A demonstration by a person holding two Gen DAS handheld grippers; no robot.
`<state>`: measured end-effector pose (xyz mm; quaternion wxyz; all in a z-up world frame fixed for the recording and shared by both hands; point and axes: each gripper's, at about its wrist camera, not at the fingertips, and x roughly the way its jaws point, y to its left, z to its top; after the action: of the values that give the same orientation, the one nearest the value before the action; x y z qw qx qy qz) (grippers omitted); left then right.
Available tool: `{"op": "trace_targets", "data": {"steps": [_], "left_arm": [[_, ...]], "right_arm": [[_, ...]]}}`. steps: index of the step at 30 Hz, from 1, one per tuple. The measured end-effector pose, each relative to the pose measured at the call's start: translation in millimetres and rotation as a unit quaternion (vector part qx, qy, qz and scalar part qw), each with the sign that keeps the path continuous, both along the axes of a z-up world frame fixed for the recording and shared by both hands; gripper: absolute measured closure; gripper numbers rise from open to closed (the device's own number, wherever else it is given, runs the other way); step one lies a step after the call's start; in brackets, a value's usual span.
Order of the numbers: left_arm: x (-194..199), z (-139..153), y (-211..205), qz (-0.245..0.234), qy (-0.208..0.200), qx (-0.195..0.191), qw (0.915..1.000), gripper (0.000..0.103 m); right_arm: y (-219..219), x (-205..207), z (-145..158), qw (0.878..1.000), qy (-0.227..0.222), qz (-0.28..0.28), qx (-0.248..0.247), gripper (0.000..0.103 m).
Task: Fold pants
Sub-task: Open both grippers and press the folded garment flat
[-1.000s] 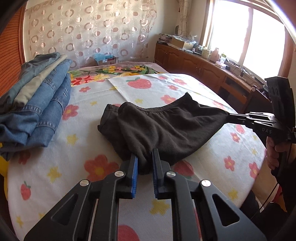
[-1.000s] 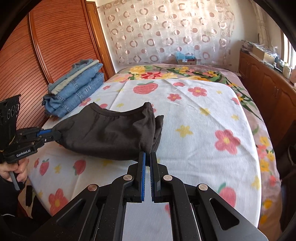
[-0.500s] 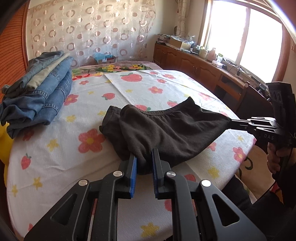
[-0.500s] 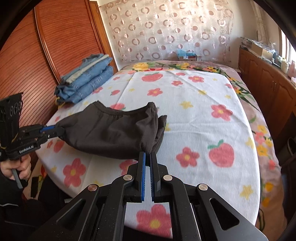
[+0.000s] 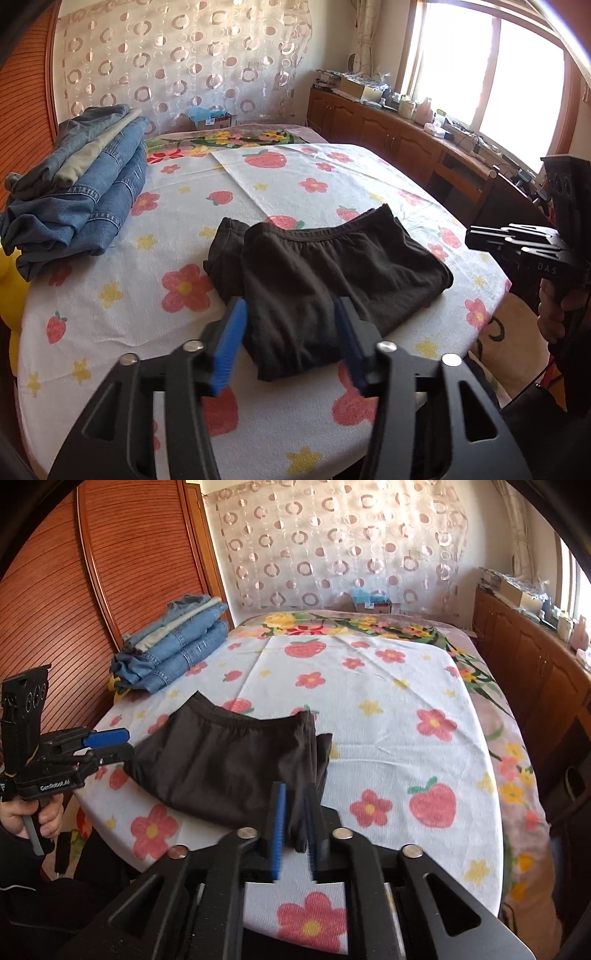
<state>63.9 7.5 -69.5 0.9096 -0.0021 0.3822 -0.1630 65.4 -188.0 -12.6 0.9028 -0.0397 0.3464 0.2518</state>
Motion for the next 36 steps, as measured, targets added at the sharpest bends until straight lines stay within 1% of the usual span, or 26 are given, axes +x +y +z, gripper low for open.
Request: {"op": "trace_targets", "data": {"steps": [1,3,4,6,9,15,20,24,30,34,36], "left_arm": [[2,1,1,0.002,0.000,0.000,1.0000,0.044],[6,2,2,0.007,-0.002,0.001,1.0000,0.021],[8,3,3,0.009,-0.005,0.000,1.0000,0.021],[13,2,3,0.010,-0.004,0.002,0.9999,0.021],[22,1,1,0.014,-0.005,0.010,0.9998,0.021],[46,-13,-1,0.023,0.013,0.023,0.9994,0.021],[67,-28,4,0.027,0.036,0.018,0.9989,0.021],[79,-36,11,0.035,0.049,0.011,0.9981,0.021],[85,-43,14,0.039,0.058,0.013,0.9975,0.021],[87,-47,13,0.040,0.059,0.014,0.9973,0.021],[87,-47,12,0.040,0.056,0.017,0.9975,0.021]], "right_arm": [[0,0,-1,1.000,-0.001,0.000,-0.002,0.083],[0,2,-4,1.000,0.001,-0.001,0.000,0.079],[1,4,-5,1.000,0.001,-0.001,0.001,0.077],[3,9,-7,1.000,0.000,-0.002,0.000,0.071],[9,20,-12,1.000,0.003,0.002,0.002,0.068],[20,46,-25,1.000,0.010,-0.003,-0.001,0.060],[23,69,-38,0.999,0.040,-0.008,0.009,0.059],[25,82,-45,0.998,0.055,-0.010,0.009,0.059],[30,85,-44,0.999,0.051,-0.011,0.010,0.059],[35,88,-46,0.998,0.057,-0.010,0.023,0.059],[37,88,-48,0.998,0.050,-0.010,0.024,0.059]]}}
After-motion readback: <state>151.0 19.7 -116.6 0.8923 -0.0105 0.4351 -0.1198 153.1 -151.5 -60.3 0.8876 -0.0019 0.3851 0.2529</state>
